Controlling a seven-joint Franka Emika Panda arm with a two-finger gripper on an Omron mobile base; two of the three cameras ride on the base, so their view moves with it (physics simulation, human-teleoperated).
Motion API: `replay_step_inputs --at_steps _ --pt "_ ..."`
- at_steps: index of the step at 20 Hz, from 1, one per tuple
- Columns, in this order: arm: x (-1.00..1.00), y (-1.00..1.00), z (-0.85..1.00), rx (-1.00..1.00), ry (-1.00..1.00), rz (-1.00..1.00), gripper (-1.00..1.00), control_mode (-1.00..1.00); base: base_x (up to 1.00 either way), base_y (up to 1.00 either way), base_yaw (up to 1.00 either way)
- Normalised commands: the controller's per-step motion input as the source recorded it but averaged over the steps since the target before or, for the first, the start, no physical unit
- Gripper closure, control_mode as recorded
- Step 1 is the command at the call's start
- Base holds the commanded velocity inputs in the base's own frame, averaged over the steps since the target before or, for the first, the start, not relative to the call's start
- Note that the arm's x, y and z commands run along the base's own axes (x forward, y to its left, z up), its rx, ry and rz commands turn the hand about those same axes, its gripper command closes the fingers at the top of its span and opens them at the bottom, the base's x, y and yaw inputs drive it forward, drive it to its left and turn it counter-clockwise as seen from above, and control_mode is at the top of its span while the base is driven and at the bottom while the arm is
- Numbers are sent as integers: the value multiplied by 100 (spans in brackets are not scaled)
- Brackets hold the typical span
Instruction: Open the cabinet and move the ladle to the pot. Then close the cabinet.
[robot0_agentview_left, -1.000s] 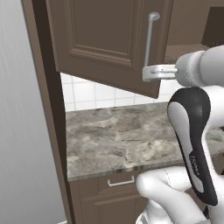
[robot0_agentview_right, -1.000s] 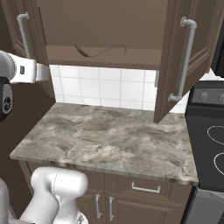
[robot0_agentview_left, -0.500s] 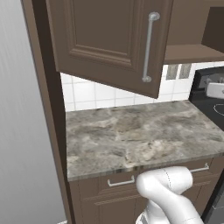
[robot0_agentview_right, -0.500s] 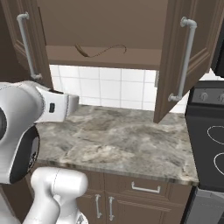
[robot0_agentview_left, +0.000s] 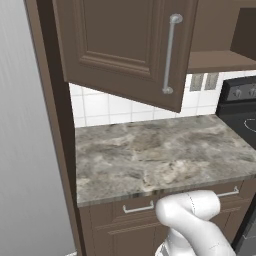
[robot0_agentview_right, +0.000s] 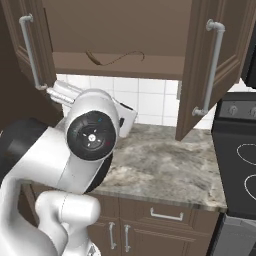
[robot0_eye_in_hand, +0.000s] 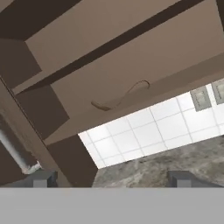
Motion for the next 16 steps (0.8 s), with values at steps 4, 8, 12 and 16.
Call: replay_step_inputs --at_steps 4,8,12,16 --pt "81 0 -6 11 -5 0 -100 -100 0 0 0" --pt "69 19 -6 4 -5 0 -100 -100 0 0 0" --pt "58 39 -7 1 -3 0 -100 -100 0 0 0" --pt "65 28 -2 3 0 0 -100 -100 0 0 0"
